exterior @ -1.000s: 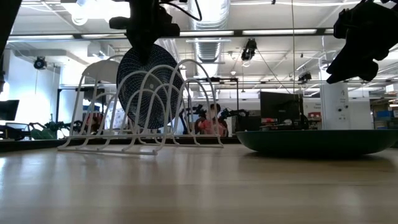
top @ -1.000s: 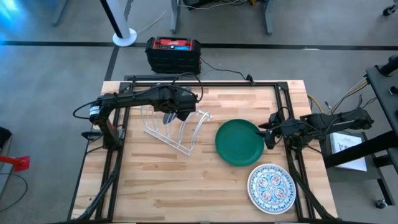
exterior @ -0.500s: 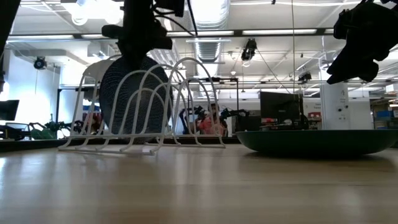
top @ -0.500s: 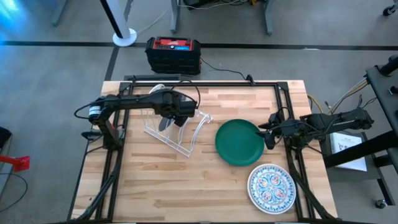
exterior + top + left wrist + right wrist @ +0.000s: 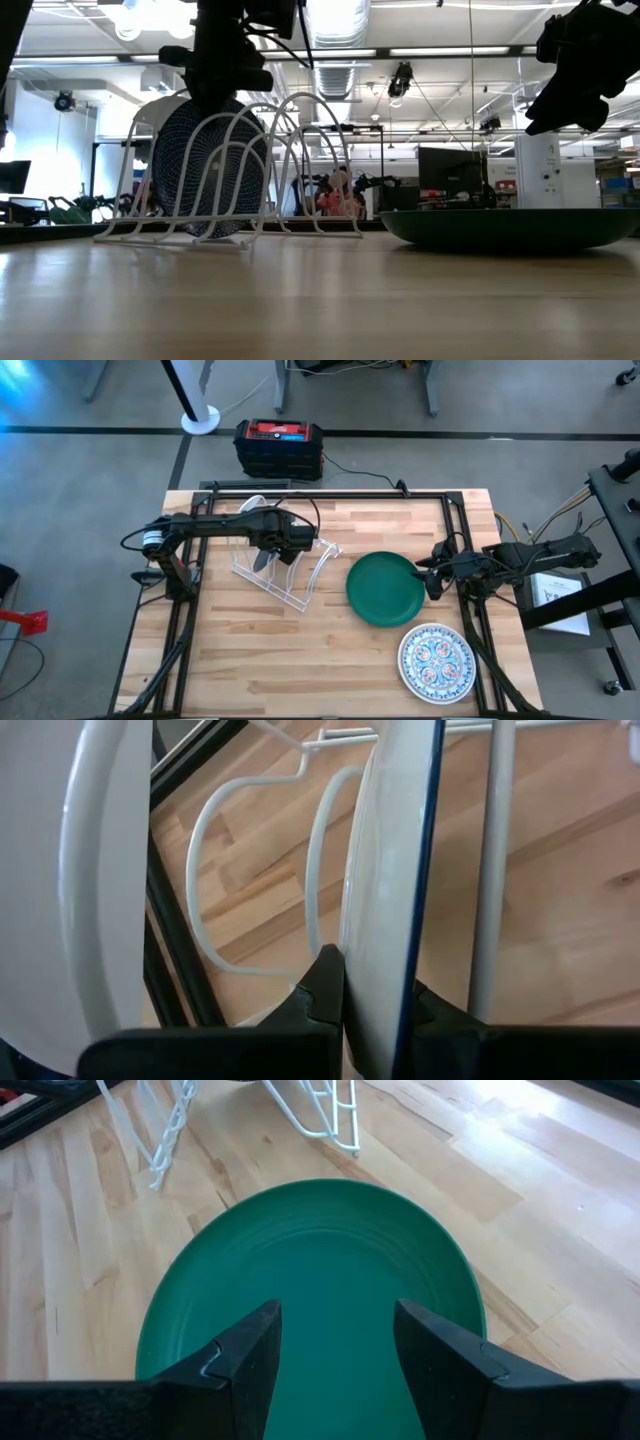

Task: Sort dishes
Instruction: Put the blue patterned plate in the dish rack

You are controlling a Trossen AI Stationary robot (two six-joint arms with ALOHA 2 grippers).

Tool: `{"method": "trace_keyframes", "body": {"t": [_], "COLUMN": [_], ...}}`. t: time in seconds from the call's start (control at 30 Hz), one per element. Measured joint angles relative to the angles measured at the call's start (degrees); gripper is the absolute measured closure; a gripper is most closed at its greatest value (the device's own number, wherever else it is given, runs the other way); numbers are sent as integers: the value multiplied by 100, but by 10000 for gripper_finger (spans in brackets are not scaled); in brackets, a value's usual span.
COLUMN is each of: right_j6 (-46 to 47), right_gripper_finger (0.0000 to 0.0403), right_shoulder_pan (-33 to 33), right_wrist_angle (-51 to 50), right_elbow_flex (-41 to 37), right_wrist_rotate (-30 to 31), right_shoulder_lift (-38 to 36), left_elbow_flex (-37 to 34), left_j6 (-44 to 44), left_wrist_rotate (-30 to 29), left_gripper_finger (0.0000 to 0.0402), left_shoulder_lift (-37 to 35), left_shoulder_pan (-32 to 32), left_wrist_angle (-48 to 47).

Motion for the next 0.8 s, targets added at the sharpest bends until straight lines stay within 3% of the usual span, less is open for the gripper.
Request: {"method": "trace_keyframes", "body": {"t": [0.8], "right_j6": [-2], "right_gripper_finger": [217], "right_shoulder_pan": [0], "right_wrist_angle": [0], "right_elbow_flex": [0], "right_wrist_rotate": [1], "right_shoulder_lift": [1], "left_elbow_flex": [0], "left_j6": [-44], "left_wrist_rotate": [-3], "left_gripper_finger": [369], "left_shoulder_lift": [1], "left_shoulder_pan": [2], "left_wrist_angle": [57]}}
